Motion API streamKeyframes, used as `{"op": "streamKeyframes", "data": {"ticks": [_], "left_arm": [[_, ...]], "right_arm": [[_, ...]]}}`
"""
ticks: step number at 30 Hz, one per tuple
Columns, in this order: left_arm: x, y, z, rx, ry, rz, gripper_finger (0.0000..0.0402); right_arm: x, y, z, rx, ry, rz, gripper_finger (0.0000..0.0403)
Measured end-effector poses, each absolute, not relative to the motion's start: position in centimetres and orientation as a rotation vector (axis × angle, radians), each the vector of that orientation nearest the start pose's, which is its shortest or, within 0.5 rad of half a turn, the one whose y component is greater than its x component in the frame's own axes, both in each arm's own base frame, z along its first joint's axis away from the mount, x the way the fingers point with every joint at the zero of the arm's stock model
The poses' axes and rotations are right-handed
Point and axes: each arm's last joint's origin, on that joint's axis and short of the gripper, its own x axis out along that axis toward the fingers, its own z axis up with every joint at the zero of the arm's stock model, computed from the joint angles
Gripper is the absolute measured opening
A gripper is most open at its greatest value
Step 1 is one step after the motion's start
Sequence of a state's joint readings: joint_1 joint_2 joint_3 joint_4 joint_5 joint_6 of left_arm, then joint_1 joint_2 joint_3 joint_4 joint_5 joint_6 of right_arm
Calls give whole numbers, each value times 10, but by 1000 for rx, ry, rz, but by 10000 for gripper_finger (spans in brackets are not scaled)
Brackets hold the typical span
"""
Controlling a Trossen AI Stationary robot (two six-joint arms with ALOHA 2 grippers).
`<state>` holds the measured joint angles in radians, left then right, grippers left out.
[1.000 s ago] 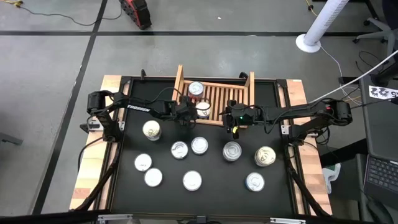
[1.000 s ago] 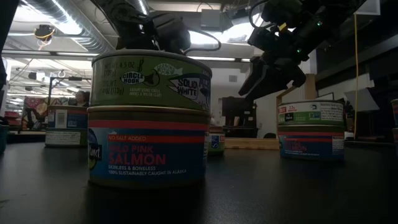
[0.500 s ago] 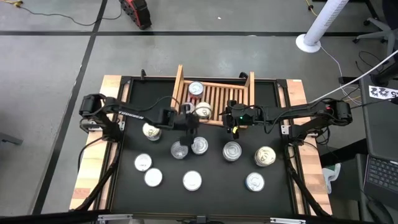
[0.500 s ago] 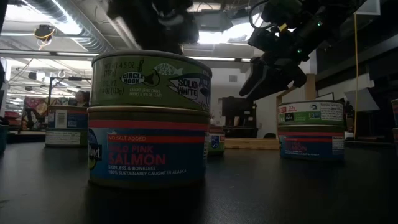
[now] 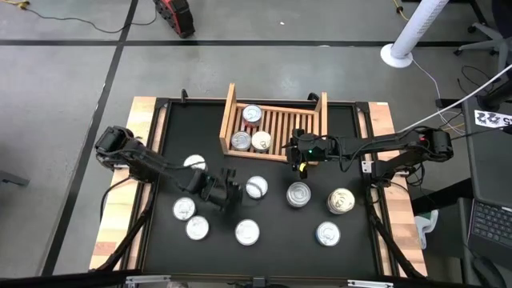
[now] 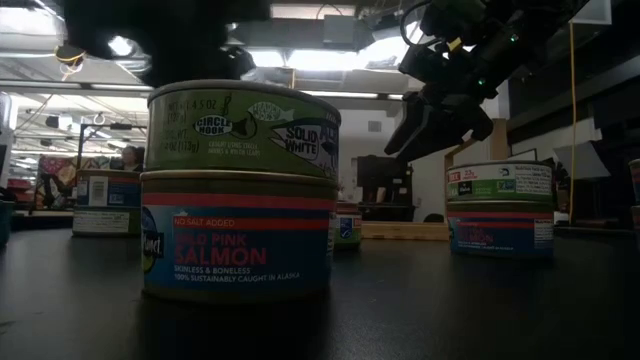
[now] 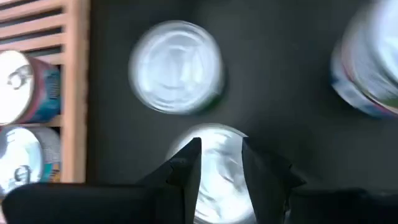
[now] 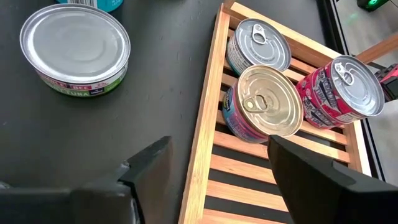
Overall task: Stack canned seafood by type on shelf
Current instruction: Stack the light blue tuna can on top of the other light blue tuna can on the shelf
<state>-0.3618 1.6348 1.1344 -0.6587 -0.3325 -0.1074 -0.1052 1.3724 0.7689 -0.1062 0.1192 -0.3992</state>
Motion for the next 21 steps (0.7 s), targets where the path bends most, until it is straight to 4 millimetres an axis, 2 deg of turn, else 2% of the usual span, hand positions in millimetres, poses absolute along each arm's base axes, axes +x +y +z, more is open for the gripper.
{"op": "streamKeyframes", "data": {"ticks": [7, 21], "left_arm": [[282, -126, 197, 337, 1133, -18, 111], [267, -122, 167, 353, 1149, 16, 111]], "right_arm": [[275, -33, 210, -385, 745, -70, 262], [275, -33, 210, -385, 744, -70, 262]]}}
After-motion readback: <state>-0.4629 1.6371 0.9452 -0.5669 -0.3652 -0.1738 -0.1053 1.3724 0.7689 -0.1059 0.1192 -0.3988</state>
